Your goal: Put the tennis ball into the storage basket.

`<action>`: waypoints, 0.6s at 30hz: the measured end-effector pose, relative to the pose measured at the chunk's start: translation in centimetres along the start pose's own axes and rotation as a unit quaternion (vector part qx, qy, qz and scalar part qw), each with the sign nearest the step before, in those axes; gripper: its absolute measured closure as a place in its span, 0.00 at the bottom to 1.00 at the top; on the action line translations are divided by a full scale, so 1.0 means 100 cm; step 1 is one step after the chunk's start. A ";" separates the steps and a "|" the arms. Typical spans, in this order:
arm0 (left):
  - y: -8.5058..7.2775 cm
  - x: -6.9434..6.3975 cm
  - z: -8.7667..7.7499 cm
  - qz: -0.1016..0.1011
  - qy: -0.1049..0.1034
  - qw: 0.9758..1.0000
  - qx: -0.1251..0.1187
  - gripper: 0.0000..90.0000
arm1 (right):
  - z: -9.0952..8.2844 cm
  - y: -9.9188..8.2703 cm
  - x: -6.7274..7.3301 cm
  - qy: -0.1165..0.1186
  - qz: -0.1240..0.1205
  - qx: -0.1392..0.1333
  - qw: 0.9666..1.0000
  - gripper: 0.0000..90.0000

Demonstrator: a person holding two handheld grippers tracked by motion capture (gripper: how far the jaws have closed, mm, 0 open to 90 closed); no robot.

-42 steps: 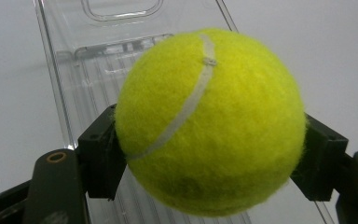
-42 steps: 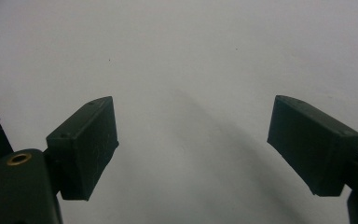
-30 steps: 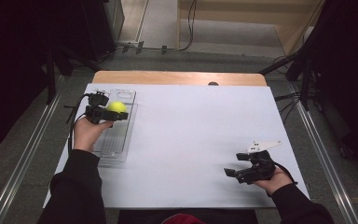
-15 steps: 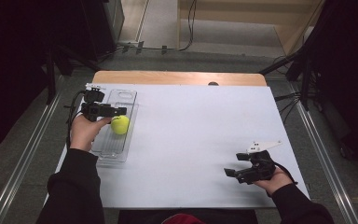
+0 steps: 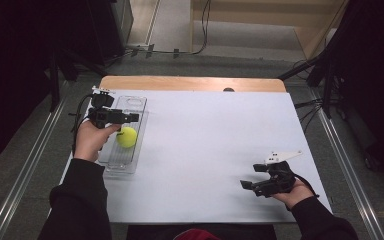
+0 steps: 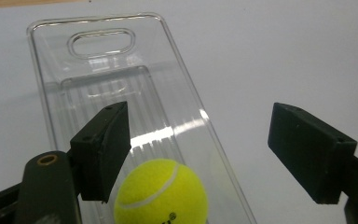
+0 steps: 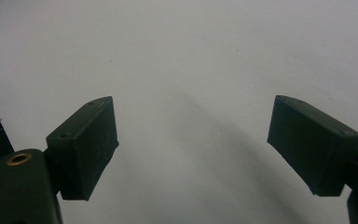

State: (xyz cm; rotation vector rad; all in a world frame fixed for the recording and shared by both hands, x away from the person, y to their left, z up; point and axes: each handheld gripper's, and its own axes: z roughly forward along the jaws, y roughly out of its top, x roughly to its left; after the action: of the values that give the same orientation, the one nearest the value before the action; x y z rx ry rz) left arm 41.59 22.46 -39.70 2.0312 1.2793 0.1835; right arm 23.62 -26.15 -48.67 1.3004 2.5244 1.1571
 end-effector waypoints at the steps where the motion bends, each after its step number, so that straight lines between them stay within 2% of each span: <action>1: 0.000 -0.001 0.000 0.003 -0.003 1.000 0.001 0.24 | 0.000 0.000 0.000 0.000 0.001 0.000 1.000 0.15; 7: 0.003 -0.008 0.001 0.013 -0.015 1.000 0.007 0.24 | 0.000 0.001 -0.001 0.001 0.002 0.000 1.000 0.15; 18: 0.010 -0.021 0.003 0.025 -0.034 0.999 0.003 0.24 | 0.001 0.000 -0.006 0.005 0.002 -0.004 1.000 0.15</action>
State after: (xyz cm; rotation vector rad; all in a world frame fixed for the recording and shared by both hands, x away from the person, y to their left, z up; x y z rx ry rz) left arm 41.40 20.31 -38.81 2.0575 1.1894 0.1337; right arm 24.03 -26.56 -48.88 1.3015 2.5221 1.1779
